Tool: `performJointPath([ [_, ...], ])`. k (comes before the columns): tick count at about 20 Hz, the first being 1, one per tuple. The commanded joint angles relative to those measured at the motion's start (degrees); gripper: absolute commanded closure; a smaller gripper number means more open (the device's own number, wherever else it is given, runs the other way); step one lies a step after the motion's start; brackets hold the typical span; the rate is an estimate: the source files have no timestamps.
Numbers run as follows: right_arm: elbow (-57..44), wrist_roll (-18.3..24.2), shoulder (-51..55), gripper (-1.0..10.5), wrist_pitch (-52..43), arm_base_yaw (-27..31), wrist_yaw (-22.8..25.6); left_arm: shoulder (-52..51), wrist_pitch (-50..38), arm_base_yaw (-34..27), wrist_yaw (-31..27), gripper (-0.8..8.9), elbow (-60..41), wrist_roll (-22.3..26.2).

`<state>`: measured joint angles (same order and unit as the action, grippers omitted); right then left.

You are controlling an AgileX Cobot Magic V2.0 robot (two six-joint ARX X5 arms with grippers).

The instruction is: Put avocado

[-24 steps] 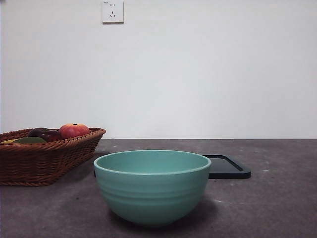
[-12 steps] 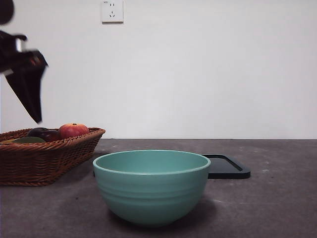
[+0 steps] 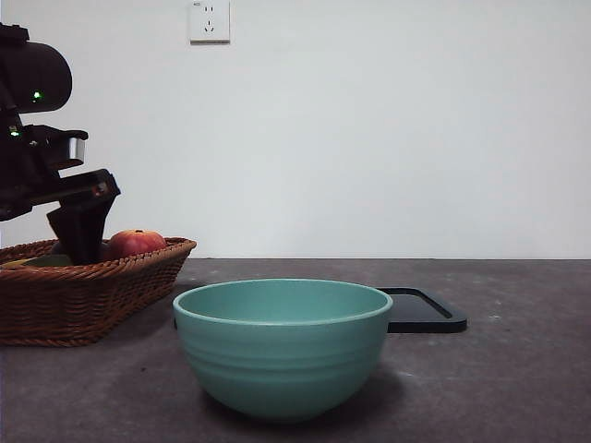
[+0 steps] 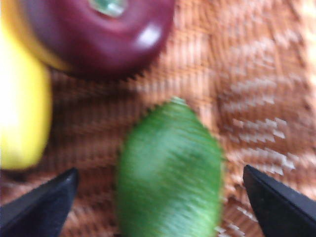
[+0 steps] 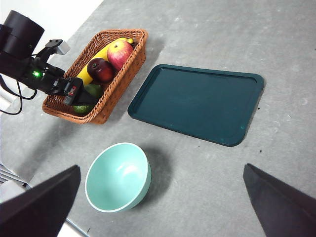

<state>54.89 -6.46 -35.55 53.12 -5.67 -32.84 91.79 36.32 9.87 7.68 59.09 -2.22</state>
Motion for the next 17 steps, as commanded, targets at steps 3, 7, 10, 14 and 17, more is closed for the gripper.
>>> performJointPath([
  [3,1.0,-0.6,-0.3,4.1,-0.4,-0.2,-0.2,1.1,1.1,0.3,-0.5,4.77,1.4,0.7],
  [7,1.0,-0.5,-0.3,4.1,-0.4,-0.2,-0.1,1.1,2.0,0.3,-0.4,5.79,1.7,0.7],
  [10,1.0,-0.6,-0.3,4.1,-0.4,-0.2,0.9,0.3,7.6,0.3,-0.3,5.78,5.3,-0.2],
  [14,1.0,-0.6,-0.3,4.1,-0.3,-0.2,1.5,-4.0,14.5,1.7,-0.1,5.78,11.4,-0.2],
  [17,1.0,-0.6,-0.3,4.1,-0.3,-0.2,1.4,-10.6,16.7,4.4,1.9,5.78,11.8,-0.5],
])
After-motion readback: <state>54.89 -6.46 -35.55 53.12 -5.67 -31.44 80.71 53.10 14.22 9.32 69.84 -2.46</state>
